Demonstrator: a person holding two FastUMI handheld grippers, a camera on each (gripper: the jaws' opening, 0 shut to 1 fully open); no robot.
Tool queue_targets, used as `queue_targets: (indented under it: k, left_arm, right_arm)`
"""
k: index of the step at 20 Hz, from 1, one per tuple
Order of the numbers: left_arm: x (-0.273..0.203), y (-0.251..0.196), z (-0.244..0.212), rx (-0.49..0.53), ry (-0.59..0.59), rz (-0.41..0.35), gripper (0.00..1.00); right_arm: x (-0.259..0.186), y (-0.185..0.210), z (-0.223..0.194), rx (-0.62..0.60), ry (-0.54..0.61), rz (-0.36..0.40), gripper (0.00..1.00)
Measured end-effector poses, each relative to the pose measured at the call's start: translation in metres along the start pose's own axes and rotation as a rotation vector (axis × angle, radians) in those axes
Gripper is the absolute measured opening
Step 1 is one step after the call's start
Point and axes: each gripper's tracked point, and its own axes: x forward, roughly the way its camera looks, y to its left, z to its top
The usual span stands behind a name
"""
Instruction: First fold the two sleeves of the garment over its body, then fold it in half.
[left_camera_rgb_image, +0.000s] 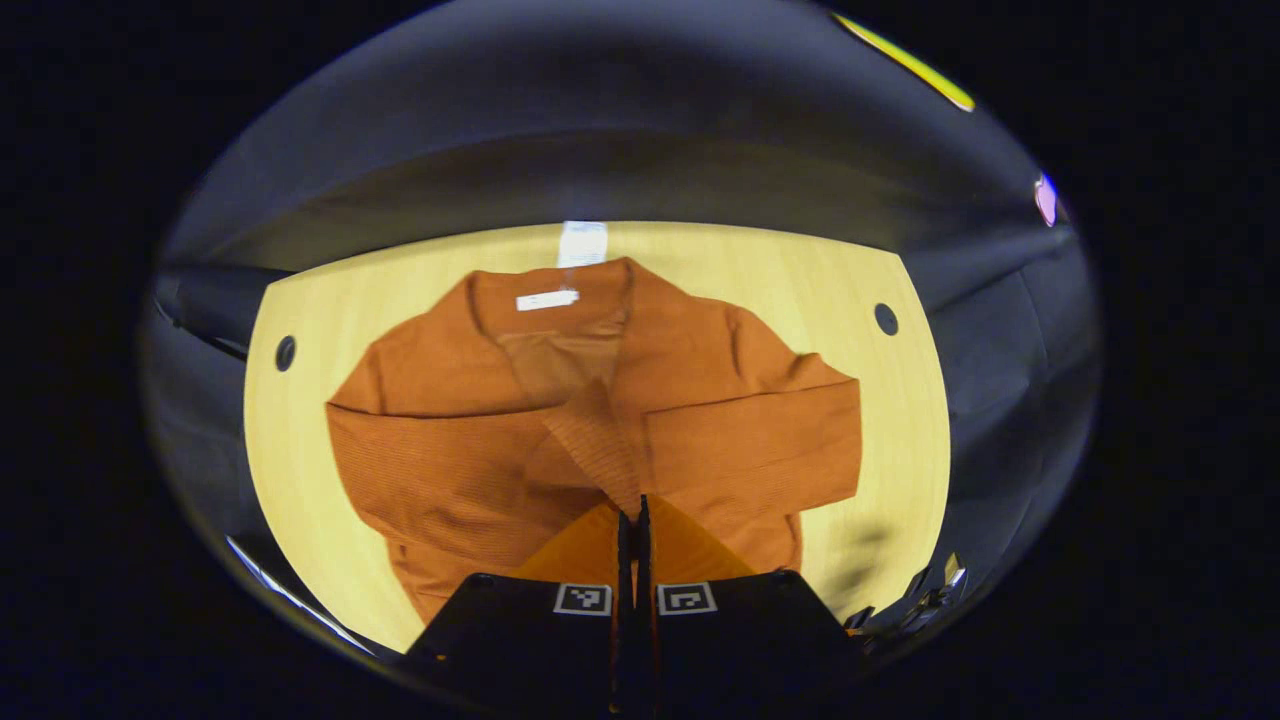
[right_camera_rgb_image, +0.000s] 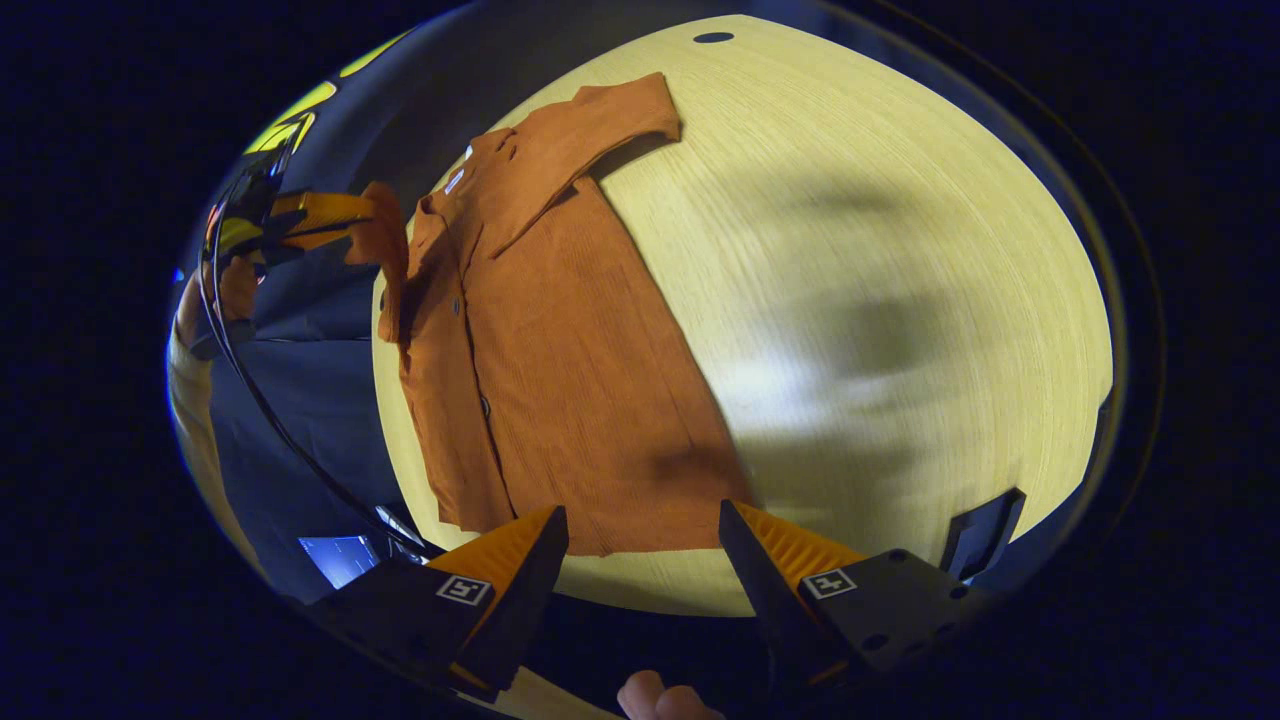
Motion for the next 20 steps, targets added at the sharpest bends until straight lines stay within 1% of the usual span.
queue_targets:
  k: [1,3,7,8,10,11,12,13,15,16,17,20]
  left_arm:
    - [0.007,-0.015,0.002,0.028,0.006,-0.007,0.03]
    - [0.024,-0.040,0.008,0.084,0.009,0.004,0.03]
    - [0.051,-0.095,0.014,0.117,0.037,-0.020,0.03]
    - [0.057,-0.105,0.015,0.135,0.042,-0.014,0.03]
    - [0.069,-0.111,0.015,0.178,0.067,0.027,0.03]
    - [0.082,-0.115,0.010,0.186,0.088,0.026,0.00]
    - [0.087,-0.120,0.006,0.181,0.103,0.023,0.03]
    - [0.089,-0.123,0.004,0.174,0.104,0.024,0.05]
    - [0.088,-0.128,0.004,0.148,0.093,0.001,0.07]
    - [0.087,-0.135,0.005,0.142,0.091,-0.037,0.00]
    - [0.085,-0.138,0.004,0.140,0.087,-0.058,0.16]
    - [0.074,-0.137,0.003,0.113,0.066,-0.081,0.73]
  right_arm:
    - [0.001,-0.002,0.000,0.003,0.002,0.003,0.96]
    - [0.002,-0.005,-0.004,0.007,0.023,0.012,0.96]
    - [0.002,-0.019,-0.003,0.001,0.030,-0.004,0.96]
    - [0.001,-0.020,-0.002,0.006,0.030,-0.003,0.96]
    - [0.000,-0.024,0.000,0.007,0.032,-0.007,0.96]
    - [-0.001,-0.027,0.000,0.003,0.032,-0.012,0.96]
    - [-0.002,-0.029,0.001,-0.002,0.032,-0.014,0.92]
    - [-0.003,-0.030,0.002,-0.003,0.032,-0.013,0.96]
    - [-0.004,-0.036,0.002,0.000,0.036,-0.018,0.96]
    - [-0.003,-0.039,0.003,0.003,0.038,-0.027,0.96]
    - [-0.002,-0.041,0.003,0.005,0.040,-0.029,0.96]
    - [-0.001,-0.043,0.002,0.009,0.043,-0.036,0.96]
